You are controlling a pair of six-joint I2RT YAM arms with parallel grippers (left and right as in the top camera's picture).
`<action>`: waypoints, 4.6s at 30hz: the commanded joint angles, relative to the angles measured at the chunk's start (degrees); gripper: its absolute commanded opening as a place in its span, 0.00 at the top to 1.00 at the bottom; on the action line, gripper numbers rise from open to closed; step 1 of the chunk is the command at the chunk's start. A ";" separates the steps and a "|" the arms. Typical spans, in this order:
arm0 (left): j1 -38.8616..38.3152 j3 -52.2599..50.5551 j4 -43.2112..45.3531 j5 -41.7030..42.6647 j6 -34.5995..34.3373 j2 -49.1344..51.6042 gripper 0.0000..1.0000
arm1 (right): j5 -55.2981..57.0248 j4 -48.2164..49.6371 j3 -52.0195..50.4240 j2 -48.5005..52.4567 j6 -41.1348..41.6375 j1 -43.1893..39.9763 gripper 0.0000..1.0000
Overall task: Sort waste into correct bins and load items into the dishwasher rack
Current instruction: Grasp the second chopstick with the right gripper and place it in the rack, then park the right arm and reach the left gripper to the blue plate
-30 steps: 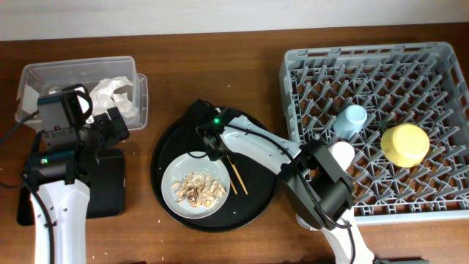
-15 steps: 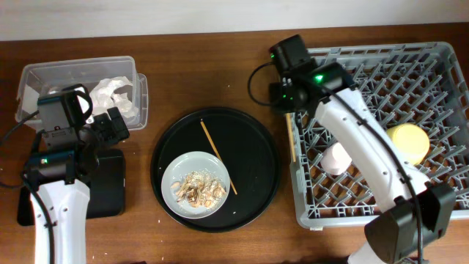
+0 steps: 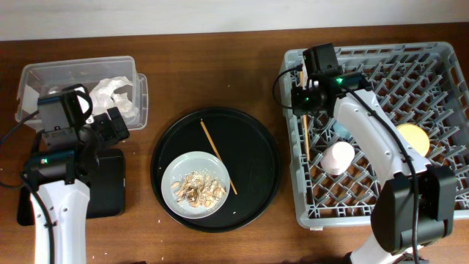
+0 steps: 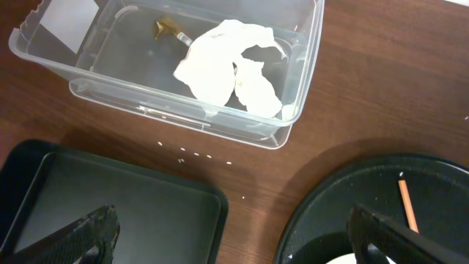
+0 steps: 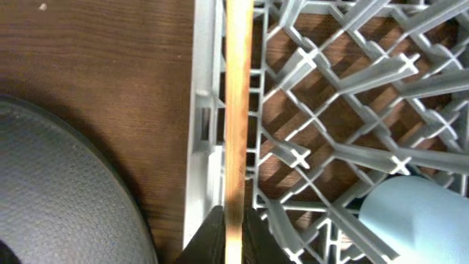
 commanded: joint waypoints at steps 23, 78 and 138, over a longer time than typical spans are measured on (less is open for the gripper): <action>0.28 0.09 0.11 0.39 0.48 -0.39 0.01 | -3.98 15.93 -0.39 9.60 4.52 22.95 0.21; 0.31 0.09 0.11 0.39 0.48 -0.39 0.01 | 1.68 4.11 -0.42 -9.64 1.44 0.74 0.96; -33.35 -3.39 -19.19 22.95 -10.38 0.22 0.01 | -4.35 -25.62 2.19 -17.70 8.63 -31.74 0.01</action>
